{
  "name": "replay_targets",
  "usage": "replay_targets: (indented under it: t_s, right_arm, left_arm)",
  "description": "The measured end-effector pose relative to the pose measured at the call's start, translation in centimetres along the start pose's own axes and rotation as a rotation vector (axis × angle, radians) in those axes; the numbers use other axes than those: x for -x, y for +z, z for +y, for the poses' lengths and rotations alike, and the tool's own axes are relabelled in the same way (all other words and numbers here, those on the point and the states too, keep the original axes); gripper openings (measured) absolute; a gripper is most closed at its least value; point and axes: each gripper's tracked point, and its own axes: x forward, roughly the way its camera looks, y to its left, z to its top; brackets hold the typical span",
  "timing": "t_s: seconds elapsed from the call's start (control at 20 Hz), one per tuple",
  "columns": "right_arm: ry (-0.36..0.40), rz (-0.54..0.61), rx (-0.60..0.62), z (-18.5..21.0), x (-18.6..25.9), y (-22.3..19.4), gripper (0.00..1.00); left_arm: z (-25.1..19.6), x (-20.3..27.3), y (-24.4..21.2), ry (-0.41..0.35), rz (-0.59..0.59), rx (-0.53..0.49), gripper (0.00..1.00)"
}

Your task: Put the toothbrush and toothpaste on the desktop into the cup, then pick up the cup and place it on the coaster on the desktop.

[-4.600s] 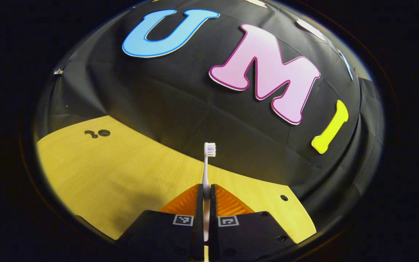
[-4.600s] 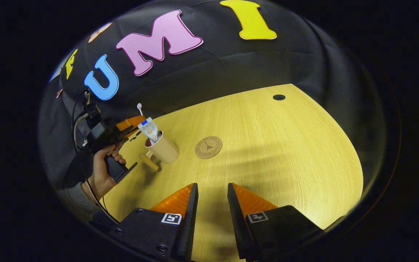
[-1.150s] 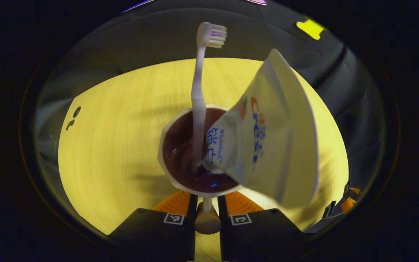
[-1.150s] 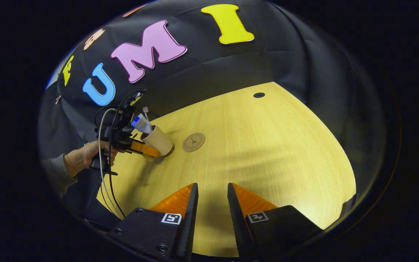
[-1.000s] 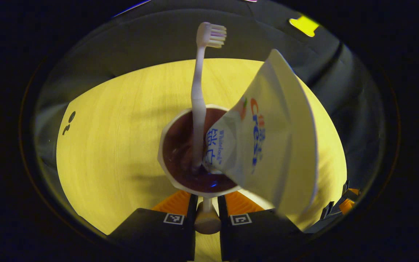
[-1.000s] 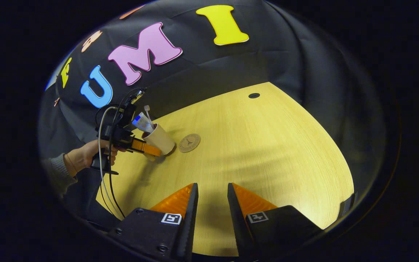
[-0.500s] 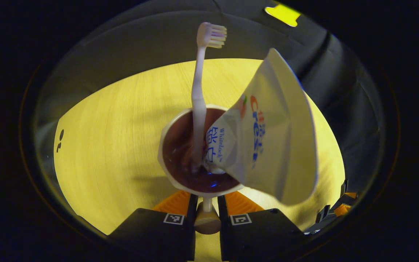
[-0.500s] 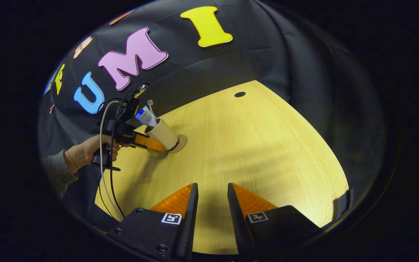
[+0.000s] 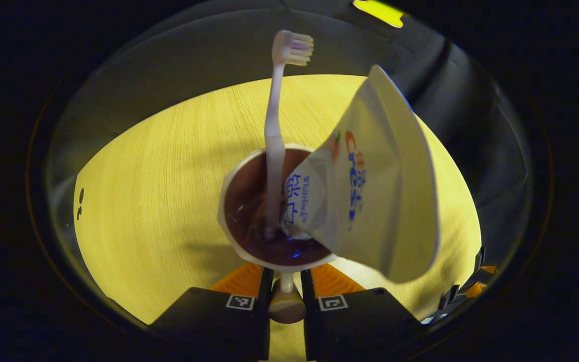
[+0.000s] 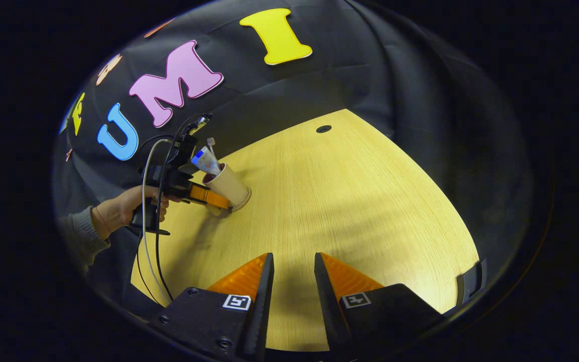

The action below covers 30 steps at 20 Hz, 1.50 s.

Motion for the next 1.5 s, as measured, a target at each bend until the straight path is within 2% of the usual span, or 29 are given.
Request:
replay_targets:
  t_s: [0.05, 0.1, 0.15, 0.2, 0.25, 0.3, 0.35, 0.4, 0.45, 0.5, 0.55, 0.6, 0.65, 0.75, 0.8, 0.85, 0.95, 1.1, 1.2, 1.25, 1.3, 1.35, 1.4, 1.5]
  right_arm:
    - [0.0, 0.004, -0.003, 0.0, -0.1, 0.0, 0.5]
    - [-0.002, 0.006, -0.003, -0.1, -0.1, -0.1, 0.4]
    - [-0.001, 0.006, -0.003, 0.0, 0.0, 0.0, 0.5]
    - [-0.001, 0.008, -0.003, 0.0, -0.1, 0.0, 0.4]
    - [-0.001, 0.008, -0.002, 0.0, -0.2, 0.1, 0.5]
    - [0.001, 0.007, -0.001, 0.1, -0.3, 0.3, 0.4]
    - [0.001, 0.006, -0.003, 0.1, -0.4, 0.3, 0.4]
    - [0.004, 0.004, -0.005, 0.3, -0.4, 0.5, 0.5]
    - [0.003, 0.005, -0.006, 0.3, -0.4, 0.4, 0.4]
    - [0.003, 0.005, -0.007, 0.4, -0.4, 0.3, 0.5]
    - [0.001, 0.004, -0.007, 0.4, -0.3, 0.3, 0.5]
    - [0.0, 0.004, -0.008, 0.4, -0.2, 0.1, 0.5]
    - [0.0, 0.002, -0.009, 0.5, -0.1, 0.1, 0.5]
    - [0.0, -0.003, -0.011, 0.9, 0.2, 0.3, 0.5]
    - [-0.001, -0.006, -0.009, 1.1, 0.3, 0.2, 0.4]
    - [-0.002, -0.009, -0.008, 1.3, 0.5, 0.3, 0.5]
    - [0.001, -0.016, -0.007, 2.0, 0.8, 0.5, 0.5]
    - [0.022, -0.031, -0.003, 4.0, 1.2, 1.0, 0.58]
    - [0.041, -0.041, 0.012, 5.8, 1.5, 1.4, 0.58]
    - [0.049, -0.046, 0.021, 6.6, 1.5, 1.7, 0.5]
    - [0.057, -0.053, 0.027, 7.5, 1.6, 2.0, 0.53]
    - [0.067, -0.058, 0.031, 8.4, 1.6, 2.3, 0.53]
    - [0.077, -0.064, 0.035, 9.5, 1.7, 2.7, 0.65]
    - [0.099, -0.076, 0.047, 11.6, 2.2, 3.4, 0.65]
  left_arm:
    - [0.2, 0.2, 0.0, -0.003, -0.002, -0.002, 0.36]
    - [0.2, 0.0, -0.1, -0.003, 0.01, -0.007, 0.32]
    - [-0.2, -0.4, 0.1, -0.005, 0.013, -0.017, 0.37]
    - [-0.2, -0.5, 0.2, -0.004, 0.014, -0.028, 0.33]
    - [-0.2, -0.2, 0.0, -0.008, 0.011, -0.032, 0.34]
    - [-0.4, -0.1, -0.2, -0.014, 0.015, -0.027, 0.39]
    - [-0.4, 0.0, -0.3, -0.021, 0.018, -0.017, 0.39]
    - [-0.5, 0.1, -0.3, -0.028, 0.022, -0.008, 0.37]
    - [-0.5, 0.1, -0.5, -0.031, 0.024, -0.002, 0.36]
    - [-0.4, 0.2, -0.5, -0.033, 0.022, -0.001, 0.33]
    - [-0.2, 0.4, -0.5, -0.025, 0.015, -0.005, 0.3]
    - [-0.1, 0.6, -0.3, -0.023, 0.006, -0.01, 0.49]
    - [-0.1, 1.0, -0.2, -0.02, -0.001, -0.013, 0.51]
    - [0.0, 1.8, -0.2, -0.018, -0.014, -0.019, 0.44]
    - [0.1, 2.4, -0.2, -0.017, -0.025, -0.017, 0.45]
    - [0.4, 3.0, -0.3, -0.014, -0.035, -0.014, 0.46]
    - [0.6, 4.6, -0.9, -0.022, -0.058, 0.011, 0.51]
    - [1.2, 7.4, -2.2, -0.03, -0.097, 0.044, 0.58]
    - [1.8, 9.7, -3.1, -0.027, -0.137, 0.049, 0.52]
    - [2.0, 10.9, -3.5, -0.026, -0.162, 0.054, 0.58]
    - [2.3, 12.1, -3.8, -0.026, -0.188, 0.063, 0.5]
    - [2.5, 13.2, -4.2, -0.031, -0.211, 0.071, 0.6]
    - [2.7, 14.3, -4.4, -0.031, -0.235, 0.076, 0.51]
    - [3.4, 16.4, -4.7, -0.025, -0.288, 0.072, 0.53]
